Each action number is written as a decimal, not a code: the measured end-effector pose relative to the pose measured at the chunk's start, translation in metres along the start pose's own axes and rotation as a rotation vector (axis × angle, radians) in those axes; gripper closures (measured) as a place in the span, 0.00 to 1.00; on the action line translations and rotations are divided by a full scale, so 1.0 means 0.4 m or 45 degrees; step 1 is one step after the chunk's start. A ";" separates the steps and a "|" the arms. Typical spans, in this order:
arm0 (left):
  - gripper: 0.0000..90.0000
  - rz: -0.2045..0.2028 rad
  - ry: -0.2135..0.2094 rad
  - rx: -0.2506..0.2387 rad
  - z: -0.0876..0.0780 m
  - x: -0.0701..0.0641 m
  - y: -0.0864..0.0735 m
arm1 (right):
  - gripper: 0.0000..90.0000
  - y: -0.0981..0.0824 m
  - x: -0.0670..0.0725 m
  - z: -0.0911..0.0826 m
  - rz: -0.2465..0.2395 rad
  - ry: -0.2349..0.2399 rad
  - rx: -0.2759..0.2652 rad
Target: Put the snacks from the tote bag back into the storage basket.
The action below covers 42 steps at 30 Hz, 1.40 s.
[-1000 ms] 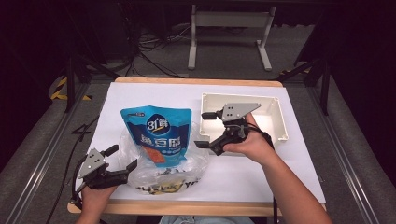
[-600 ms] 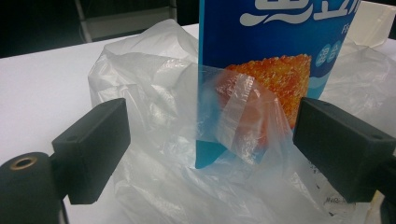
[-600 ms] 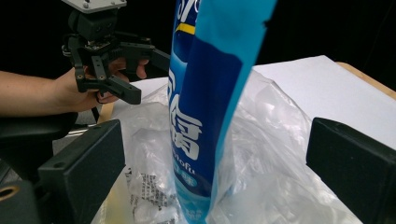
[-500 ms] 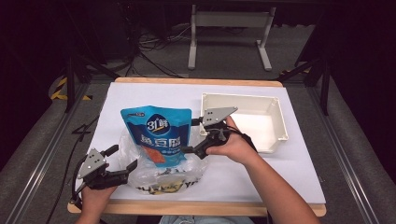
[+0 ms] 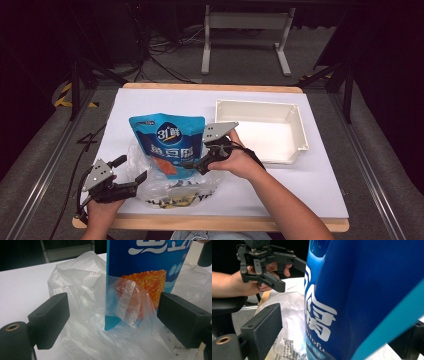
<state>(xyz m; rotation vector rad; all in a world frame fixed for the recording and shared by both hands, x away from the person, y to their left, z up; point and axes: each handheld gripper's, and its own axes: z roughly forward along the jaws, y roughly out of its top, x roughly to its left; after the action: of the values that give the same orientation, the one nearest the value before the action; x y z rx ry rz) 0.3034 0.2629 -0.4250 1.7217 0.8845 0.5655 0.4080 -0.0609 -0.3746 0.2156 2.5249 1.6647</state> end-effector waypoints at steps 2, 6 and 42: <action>0.13 -0.001 0.000 0.000 0.000 0.000 0.000 | 0.12 -0.007 0.000 0.006 0.004 -0.006 -0.022; 0.13 -0.002 -0.002 0.002 0.001 -0.001 0.000 | 0.12 -0.018 -0.006 0.013 0.002 -0.025 -0.032; 0.13 -0.007 0.003 0.004 0.003 0.001 -0.001 | 0.65 -0.037 0.012 0.034 0.049 -0.054 0.008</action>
<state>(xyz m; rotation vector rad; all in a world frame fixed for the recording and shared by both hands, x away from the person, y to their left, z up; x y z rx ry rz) 0.3045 0.2624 -0.4257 1.7211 0.8918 0.5632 0.4046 -0.0536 -0.3938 0.2985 2.5111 1.6483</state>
